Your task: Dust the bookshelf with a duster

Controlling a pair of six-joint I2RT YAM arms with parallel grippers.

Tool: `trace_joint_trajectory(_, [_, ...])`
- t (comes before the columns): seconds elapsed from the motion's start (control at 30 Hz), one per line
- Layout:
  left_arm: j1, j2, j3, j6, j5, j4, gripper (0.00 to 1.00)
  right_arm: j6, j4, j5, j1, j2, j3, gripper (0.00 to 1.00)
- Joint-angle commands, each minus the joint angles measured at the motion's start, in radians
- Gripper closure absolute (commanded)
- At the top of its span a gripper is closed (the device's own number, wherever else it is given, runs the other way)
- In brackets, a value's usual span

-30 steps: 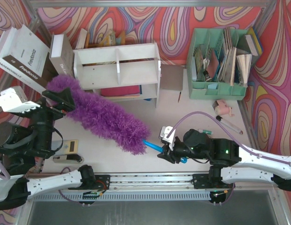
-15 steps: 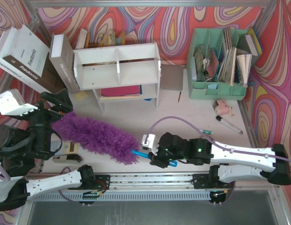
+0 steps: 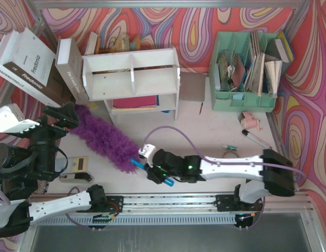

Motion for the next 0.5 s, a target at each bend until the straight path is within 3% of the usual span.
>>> trace_joint_trajectory(0.0, [-0.003, -0.022, -0.009, -0.016, -0.019, -0.008, 0.02, 0.12, 0.21, 0.087, 0.0, 0.167, 0.148, 1.0])
trace_joint_trajectory(0.27, [-0.003, -0.056, -0.015, -0.062, -0.023, -0.065, 0.01, 0.187, 0.319, 0.181, 0.001, 0.35, 0.274, 1.0])
trace_joint_trajectory(0.47, [-0.002, -0.083, -0.032, -0.067, -0.028, -0.068, 0.01, 0.262, 0.426, 0.221, 0.0, 0.36, 0.27, 1.0])
